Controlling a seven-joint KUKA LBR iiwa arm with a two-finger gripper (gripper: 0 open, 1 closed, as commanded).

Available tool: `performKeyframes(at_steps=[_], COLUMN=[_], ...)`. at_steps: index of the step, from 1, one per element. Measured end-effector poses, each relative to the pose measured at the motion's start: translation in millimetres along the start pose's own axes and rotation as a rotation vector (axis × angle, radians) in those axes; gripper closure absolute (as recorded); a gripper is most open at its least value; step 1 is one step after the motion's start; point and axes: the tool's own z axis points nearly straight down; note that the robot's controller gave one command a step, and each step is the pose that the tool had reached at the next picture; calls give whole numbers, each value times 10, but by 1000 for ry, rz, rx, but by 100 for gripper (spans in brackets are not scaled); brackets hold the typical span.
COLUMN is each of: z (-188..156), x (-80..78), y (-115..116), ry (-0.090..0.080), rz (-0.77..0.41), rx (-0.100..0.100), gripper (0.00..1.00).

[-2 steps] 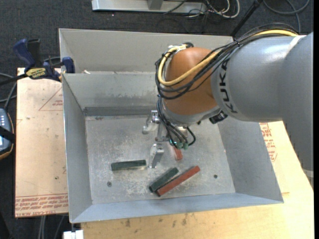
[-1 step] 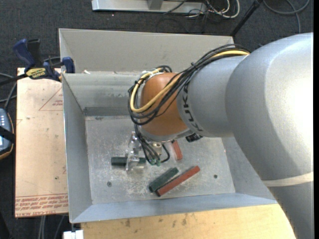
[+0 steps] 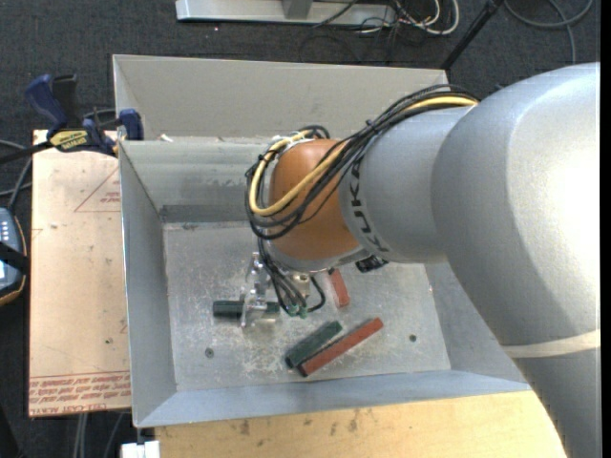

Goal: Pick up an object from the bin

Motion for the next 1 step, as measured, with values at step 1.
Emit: performKeyframes(at_steps=[1], z=[-1696], x=[49], y=[-88], ry=[8], rz=[-66], rx=[5], gripper=[100])
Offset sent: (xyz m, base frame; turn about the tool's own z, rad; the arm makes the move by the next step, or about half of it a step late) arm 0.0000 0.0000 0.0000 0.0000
